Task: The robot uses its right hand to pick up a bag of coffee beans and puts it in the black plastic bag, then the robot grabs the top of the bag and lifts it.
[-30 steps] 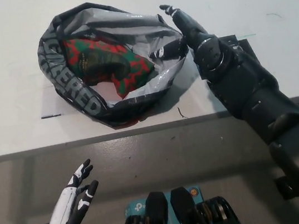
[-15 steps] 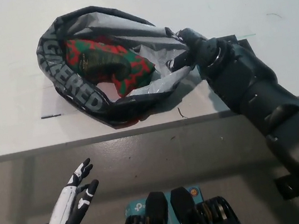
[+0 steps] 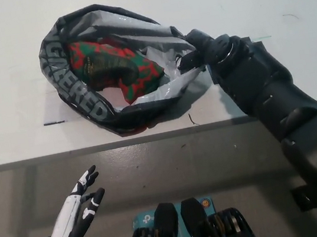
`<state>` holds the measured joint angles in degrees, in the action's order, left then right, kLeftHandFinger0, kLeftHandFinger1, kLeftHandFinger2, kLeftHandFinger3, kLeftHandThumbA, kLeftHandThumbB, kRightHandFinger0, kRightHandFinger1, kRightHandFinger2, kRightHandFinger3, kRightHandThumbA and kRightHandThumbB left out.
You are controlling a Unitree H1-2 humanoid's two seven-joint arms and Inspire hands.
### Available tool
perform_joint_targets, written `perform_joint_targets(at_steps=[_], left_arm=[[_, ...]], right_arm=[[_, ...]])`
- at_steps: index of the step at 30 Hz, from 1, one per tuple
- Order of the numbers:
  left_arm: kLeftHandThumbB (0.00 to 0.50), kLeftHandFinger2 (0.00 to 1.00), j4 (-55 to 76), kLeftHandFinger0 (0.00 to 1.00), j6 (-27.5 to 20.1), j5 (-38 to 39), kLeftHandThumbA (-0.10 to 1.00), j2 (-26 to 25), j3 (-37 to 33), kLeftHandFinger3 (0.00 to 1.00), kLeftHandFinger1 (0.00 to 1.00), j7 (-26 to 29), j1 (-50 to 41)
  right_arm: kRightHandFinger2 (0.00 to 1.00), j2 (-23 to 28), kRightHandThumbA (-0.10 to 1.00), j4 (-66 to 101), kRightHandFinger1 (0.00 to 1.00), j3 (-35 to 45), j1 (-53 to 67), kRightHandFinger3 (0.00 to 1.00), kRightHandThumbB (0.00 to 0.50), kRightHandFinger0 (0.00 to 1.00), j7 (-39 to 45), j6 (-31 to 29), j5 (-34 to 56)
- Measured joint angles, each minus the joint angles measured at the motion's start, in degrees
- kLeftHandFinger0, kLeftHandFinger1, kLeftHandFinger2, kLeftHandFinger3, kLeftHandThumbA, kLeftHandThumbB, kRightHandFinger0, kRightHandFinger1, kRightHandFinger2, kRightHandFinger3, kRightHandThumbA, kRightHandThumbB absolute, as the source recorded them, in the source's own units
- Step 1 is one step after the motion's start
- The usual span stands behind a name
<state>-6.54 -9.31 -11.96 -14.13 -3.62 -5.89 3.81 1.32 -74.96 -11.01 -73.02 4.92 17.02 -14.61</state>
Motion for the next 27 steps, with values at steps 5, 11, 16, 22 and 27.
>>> perform_joint_targets(at_steps=[5,11,16,22,27], left_arm=[[0.19,1.0,0.0,0.86,0.0,-0.02,0.99,0.0,0.0,1.0,1.0,0.0,0.01],[0.193,1.0,0.0,0.85,0.0,-0.01,1.0,0.0,0.01,1.0,1.0,0.0,0.37],[0.217,1.0,-0.08,0.85,0.01,-0.06,1.0,0.0,0.0,1.0,1.0,0.01,0.5],[0.184,1.0,-0.59,0.85,-0.01,-0.16,1.0,-0.01,-0.02,1.0,1.0,0.01,0.62],[0.197,1.0,-0.81,0.85,-0.05,-0.18,1.0,-0.04,-0.04,1.0,1.0,0.0,0.93]], right_arm=[[0.59,0.33,0.29,2.72,0.29,2.28,-0.39,0.36,0.181,0.0,1.28,0.64,1.61],[0.63,0.6,0.31,7.28,0.24,7.03,-1.32,0.46,0.09,0.0,4.92,2.12,5.05],[0.66,0.29,0.34,11.97,0.27,13.61,-2.21,0.61,0.057,0.0,8.24,5.65,10.41],[0.61,-1.07,0.27,15.57,0.23,18.94,-3.37,0.55,0.023,0.0,10.16,7.97,16.19],[0.52,-3.03,0.3,17.68,0.16,21.06,-5.11,0.54,0.0,0.0,10.56,9.12,21.03]])
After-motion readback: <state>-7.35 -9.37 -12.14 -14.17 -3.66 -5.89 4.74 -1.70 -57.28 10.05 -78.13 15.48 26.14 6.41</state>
